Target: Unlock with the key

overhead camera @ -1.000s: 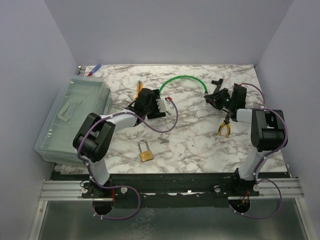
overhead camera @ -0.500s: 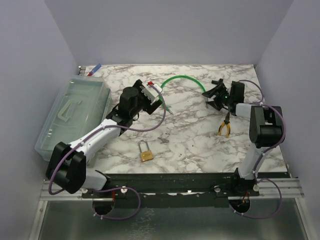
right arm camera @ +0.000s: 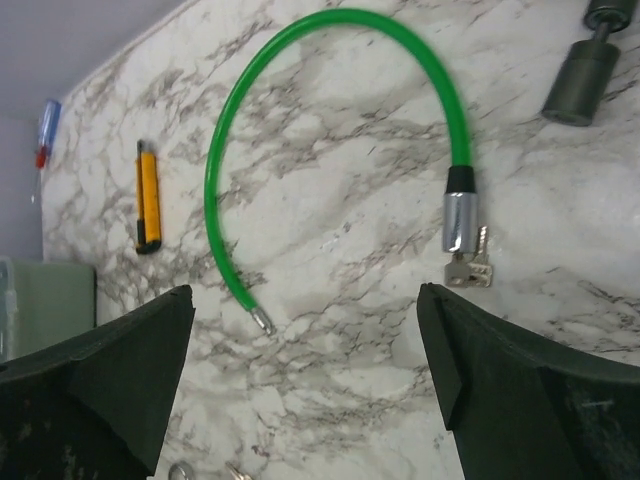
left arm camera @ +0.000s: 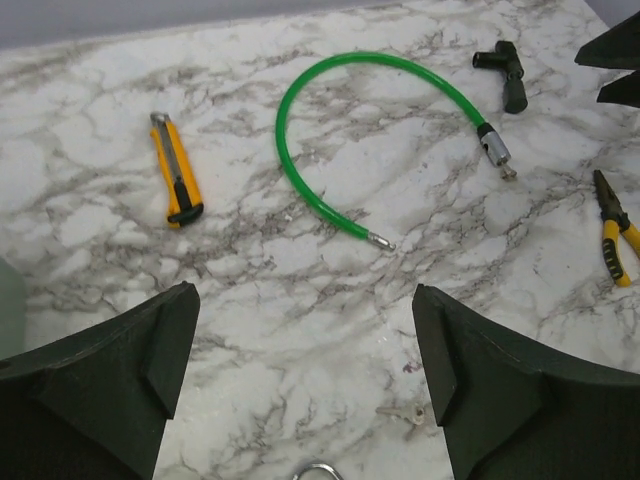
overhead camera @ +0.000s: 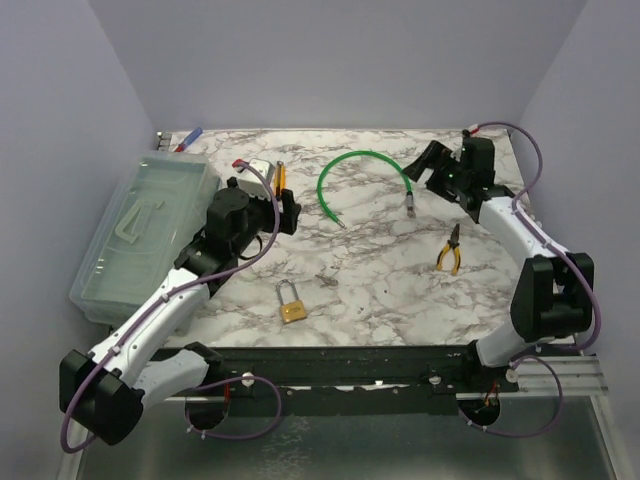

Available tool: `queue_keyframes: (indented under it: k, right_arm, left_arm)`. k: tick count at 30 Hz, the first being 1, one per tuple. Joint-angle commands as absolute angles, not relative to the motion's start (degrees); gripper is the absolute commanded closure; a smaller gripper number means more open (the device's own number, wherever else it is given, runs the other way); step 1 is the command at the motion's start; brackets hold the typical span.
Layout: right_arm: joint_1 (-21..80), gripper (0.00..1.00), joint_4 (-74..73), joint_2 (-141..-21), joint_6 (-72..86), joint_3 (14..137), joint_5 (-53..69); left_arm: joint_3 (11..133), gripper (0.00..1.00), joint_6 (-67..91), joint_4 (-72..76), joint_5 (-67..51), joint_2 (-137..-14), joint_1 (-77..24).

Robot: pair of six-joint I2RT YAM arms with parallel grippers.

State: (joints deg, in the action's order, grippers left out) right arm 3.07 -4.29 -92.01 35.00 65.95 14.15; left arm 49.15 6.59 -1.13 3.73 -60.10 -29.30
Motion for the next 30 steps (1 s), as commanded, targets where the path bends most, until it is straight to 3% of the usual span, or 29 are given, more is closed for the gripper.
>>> queue_keyframes:
  k: [1,9,17,30]
  right_arm:
    - [10.5,0.00,-13.6,-86.8,28.2,64.6,7.8]
    - [26.8,0.06,-17.8,-80.9,25.0,59.5,7.0]
    - [43.8,0.14,-19.3,-82.1,21.9,56.7,3.3]
    - [50.3,0.26,-21.9,-96.8,21.6,63.4,-3.0]
  left_arm:
    - [49.3,0.05,22.1,-18.8,6.8,-59.8,-28.8]
    - [50.4,0.03,28.7,-32.5,8.1,-64.5,-27.4]
    - [47.6,0.03,30.4,-36.1,11.2,-59.7,-26.6]
    - [46.9,0.09,29.4,-34.7,13.2,-60.2,-26.5]
